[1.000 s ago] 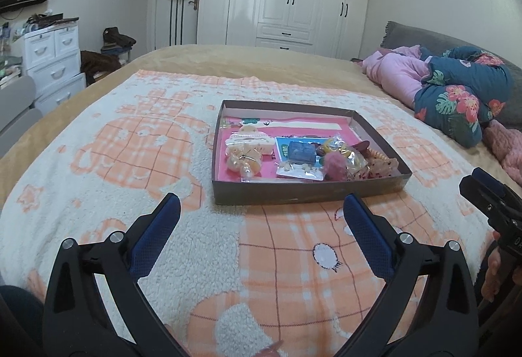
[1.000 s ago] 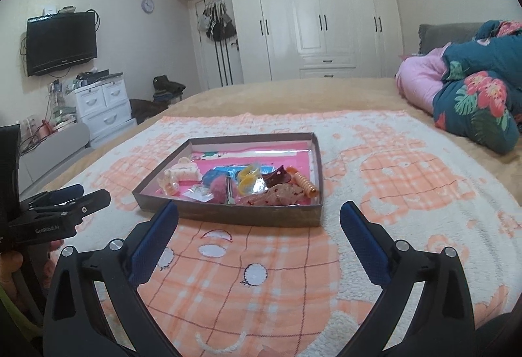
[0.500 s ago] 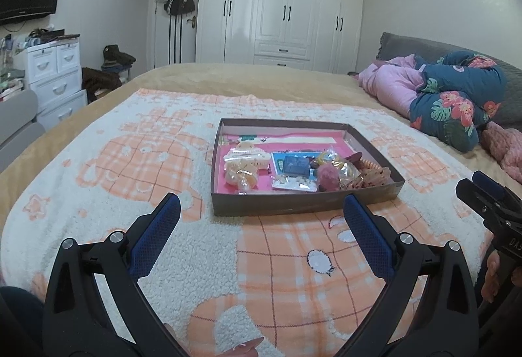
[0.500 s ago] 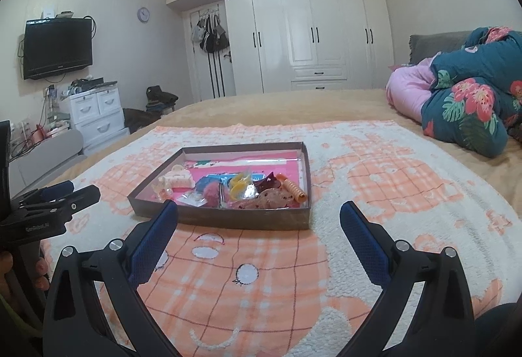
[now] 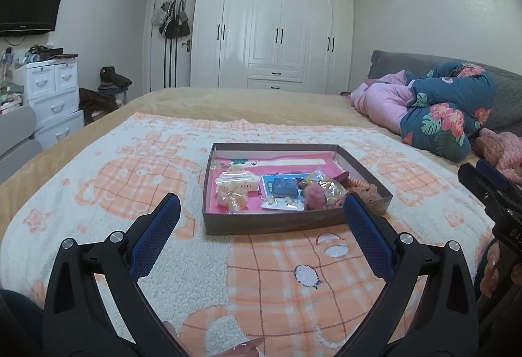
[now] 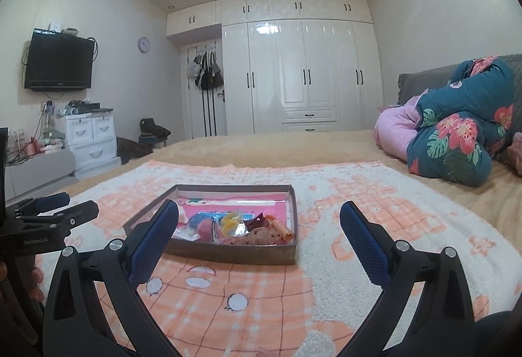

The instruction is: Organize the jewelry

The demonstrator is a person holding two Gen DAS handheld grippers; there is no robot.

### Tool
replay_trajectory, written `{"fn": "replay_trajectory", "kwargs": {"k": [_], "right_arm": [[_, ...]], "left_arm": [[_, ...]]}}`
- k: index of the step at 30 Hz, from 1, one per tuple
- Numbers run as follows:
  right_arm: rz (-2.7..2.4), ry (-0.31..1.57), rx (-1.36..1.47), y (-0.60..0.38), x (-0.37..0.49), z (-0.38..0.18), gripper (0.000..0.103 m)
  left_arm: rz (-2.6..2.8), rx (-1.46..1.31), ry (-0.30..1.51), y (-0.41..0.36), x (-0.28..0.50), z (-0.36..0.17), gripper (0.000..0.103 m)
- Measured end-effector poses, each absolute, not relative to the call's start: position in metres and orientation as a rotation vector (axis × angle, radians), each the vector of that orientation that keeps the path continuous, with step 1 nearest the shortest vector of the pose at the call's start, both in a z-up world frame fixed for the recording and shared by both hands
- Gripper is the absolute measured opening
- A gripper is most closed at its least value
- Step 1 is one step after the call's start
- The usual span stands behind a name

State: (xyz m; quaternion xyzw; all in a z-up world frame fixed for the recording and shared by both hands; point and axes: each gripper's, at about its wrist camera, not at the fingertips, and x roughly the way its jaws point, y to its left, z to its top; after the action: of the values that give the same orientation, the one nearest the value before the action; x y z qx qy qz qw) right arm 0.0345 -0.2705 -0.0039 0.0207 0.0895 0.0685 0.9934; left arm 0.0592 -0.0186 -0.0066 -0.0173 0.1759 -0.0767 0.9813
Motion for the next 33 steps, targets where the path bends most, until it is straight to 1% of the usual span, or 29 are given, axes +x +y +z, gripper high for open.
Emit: {"fn": "replay_trajectory", "kwargs": {"k": [5,33], "right_arm": [[0.15,0.233,0.053,-0.2719,0.0442,-0.0108,0.097],[0.148,0.244,0.051,-0.2688,0.044,-0.0133,0.097]], "left_arm": [[-0.151,-0.041,0.355,-0.0177,0.0608,-0.0071,0.092],[-0.147,-0.037,0.359,-0.0179,0.0622,-0.0083,0.092]]}}
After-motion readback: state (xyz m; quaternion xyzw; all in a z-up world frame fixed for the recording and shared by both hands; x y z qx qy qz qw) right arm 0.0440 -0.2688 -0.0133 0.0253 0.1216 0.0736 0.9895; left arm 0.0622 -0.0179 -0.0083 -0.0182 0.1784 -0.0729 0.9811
